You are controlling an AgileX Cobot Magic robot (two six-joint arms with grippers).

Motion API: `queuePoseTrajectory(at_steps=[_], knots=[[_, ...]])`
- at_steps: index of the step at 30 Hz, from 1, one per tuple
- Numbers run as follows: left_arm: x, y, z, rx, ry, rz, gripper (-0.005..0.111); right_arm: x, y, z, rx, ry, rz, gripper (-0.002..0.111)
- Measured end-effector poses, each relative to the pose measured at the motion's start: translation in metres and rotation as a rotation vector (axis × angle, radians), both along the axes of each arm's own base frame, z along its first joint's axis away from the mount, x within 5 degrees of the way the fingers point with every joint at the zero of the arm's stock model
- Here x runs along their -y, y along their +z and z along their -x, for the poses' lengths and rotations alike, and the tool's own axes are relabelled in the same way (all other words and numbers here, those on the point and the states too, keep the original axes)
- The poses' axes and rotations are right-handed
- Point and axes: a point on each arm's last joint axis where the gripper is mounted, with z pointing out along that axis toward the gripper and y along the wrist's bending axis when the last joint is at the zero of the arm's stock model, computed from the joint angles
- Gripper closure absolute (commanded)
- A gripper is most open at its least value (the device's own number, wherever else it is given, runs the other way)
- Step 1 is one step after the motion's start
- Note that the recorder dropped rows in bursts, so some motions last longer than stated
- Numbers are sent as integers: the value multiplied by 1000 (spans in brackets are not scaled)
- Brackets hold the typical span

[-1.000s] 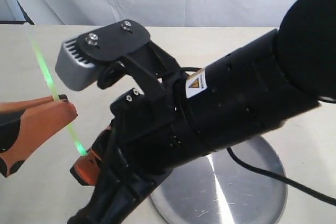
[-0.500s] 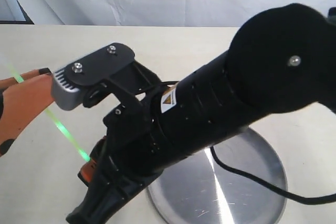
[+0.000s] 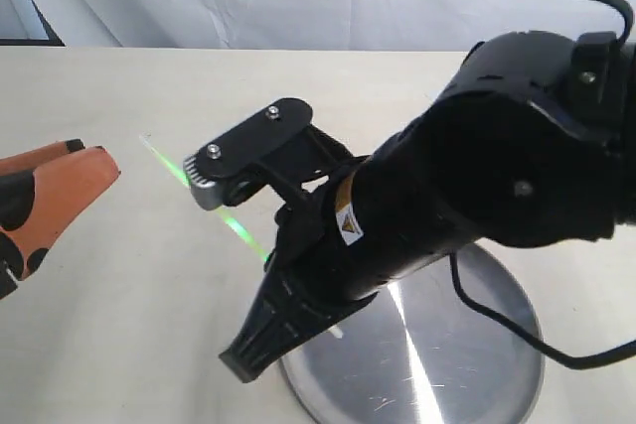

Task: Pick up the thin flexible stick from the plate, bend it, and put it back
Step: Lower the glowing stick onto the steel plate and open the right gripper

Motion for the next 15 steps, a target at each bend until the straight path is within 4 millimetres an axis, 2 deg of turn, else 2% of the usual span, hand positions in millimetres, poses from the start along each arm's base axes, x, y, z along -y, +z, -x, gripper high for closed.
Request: queuePoseTrajectory(at_steps=[3, 7, 9, 12, 15], knots=[[-1, -2, -1, -14, 21, -16, 49, 18, -18, -5, 6, -68, 95, 109], [-2, -3, -2, -19, 28, -21, 52, 71, -66, -18, -66, -226, 190, 109], [-2, -3, -2, -19, 28, -21, 52, 83, -81, -20, -98, -256, 197, 109], [-2, -3, -2, -19, 28, -21, 52, 83, -94, -25, -133, -260, 190, 109], [-2, -3, -2, -19, 28, -21, 52, 79, -119, -29, -183, -254, 229, 109]])
